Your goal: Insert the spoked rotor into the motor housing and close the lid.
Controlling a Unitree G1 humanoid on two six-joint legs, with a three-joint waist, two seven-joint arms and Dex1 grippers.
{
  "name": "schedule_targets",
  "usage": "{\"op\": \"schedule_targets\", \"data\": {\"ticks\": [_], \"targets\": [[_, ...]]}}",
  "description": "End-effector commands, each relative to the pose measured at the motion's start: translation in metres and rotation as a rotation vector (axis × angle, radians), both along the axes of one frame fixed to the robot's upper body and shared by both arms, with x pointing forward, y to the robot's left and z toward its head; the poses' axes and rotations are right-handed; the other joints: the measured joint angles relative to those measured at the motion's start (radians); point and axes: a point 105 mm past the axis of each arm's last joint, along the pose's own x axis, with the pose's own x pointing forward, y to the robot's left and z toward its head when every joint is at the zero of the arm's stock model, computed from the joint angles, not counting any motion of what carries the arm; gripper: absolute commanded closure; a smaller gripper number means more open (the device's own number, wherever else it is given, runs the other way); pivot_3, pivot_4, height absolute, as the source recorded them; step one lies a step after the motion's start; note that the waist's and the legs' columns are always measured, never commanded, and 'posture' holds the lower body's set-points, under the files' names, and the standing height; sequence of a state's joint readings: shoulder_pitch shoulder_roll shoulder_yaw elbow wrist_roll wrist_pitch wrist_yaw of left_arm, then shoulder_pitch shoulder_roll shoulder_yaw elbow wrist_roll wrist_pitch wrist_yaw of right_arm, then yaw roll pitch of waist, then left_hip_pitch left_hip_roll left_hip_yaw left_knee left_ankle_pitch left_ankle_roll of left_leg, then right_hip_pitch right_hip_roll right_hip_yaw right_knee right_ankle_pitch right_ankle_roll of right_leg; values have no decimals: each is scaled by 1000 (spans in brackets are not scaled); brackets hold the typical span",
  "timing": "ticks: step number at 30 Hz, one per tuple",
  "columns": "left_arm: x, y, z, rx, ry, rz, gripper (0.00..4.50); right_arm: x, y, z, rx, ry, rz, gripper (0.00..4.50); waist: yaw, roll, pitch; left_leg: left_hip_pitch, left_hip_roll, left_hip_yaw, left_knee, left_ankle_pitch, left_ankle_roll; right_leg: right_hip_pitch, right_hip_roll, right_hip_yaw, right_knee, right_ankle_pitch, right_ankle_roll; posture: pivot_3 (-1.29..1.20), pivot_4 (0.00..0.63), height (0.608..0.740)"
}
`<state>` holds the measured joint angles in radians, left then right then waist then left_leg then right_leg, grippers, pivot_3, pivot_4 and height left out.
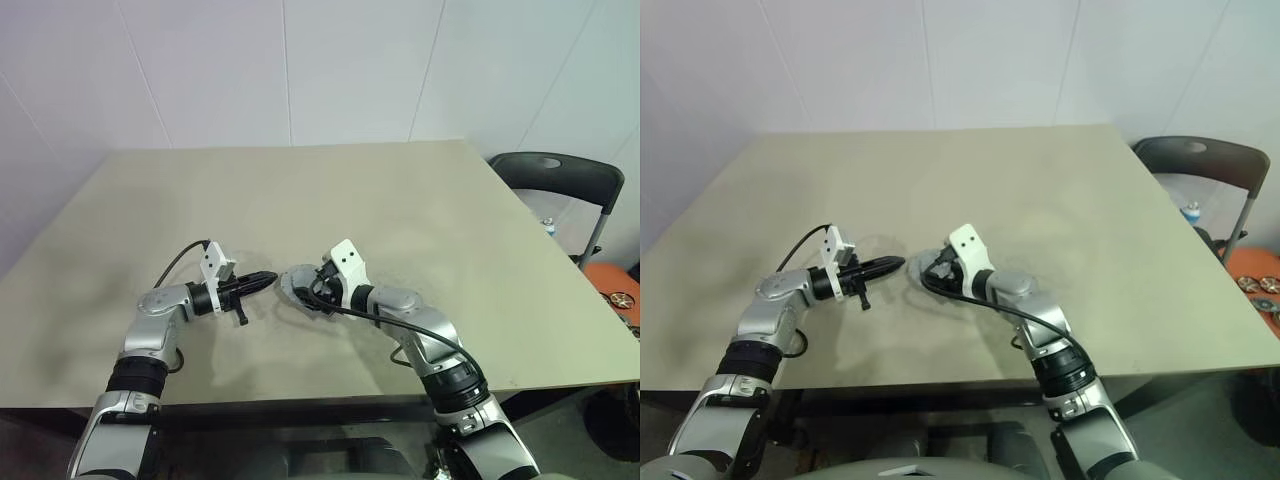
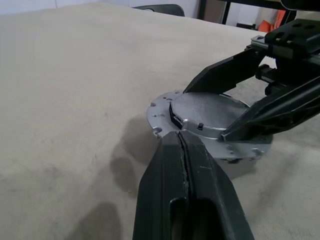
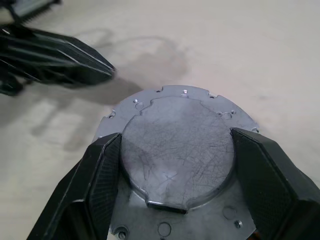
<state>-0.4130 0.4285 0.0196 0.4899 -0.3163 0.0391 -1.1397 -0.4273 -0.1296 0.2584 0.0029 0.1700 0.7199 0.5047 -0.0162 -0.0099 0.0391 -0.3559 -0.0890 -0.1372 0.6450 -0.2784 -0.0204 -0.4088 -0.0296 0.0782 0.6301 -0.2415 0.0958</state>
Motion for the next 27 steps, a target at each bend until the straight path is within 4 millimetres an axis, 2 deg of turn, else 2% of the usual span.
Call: {"op": "schedule_targets", "data": {"ticks": [1, 4, 10, 22, 27], "targets": [[3, -1, 10, -5, -38, -3, 4500, -1, -2, 13, -42, -79, 57, 1467, 3, 0, 0, 0, 0, 0, 0, 0, 0, 0, 0, 0, 0, 0, 0, 0, 0, 740], [3, -1, 9, -4, -35, -2, 4500, -3, -4, 15, -84, -113, 102, 1467, 4, 0, 0, 0, -1, 0, 0, 0, 0, 1, 0, 0, -1, 0, 0, 0, 0, 740], [3, -2, 9, -5, -32, -4, 4500, 7, -13, 26, -121, -162, 84, 1467, 2, 0, 0, 0, 0, 0, 0, 0, 0, 0, -1, 0, -1, 0, 0, 0, 0, 740], [3, -2, 9, -2, -31, -7, 4500, 4, -18, 14, -166, -118, 92, 1467, 3, 0, 0, 0, 0, 0, 0, 0, 0, 0, -1, 0, -1, 0, 0, 0, 0, 740], [2, -3, 8, -2, -30, -10, 4500, 10, -26, 16, -174, -120, 65, 1467, 3, 0, 0, 0, 0, 0, 0, 0, 0, 1, -1, 0, 0, 0, 0, 0, 0, 740]]}}
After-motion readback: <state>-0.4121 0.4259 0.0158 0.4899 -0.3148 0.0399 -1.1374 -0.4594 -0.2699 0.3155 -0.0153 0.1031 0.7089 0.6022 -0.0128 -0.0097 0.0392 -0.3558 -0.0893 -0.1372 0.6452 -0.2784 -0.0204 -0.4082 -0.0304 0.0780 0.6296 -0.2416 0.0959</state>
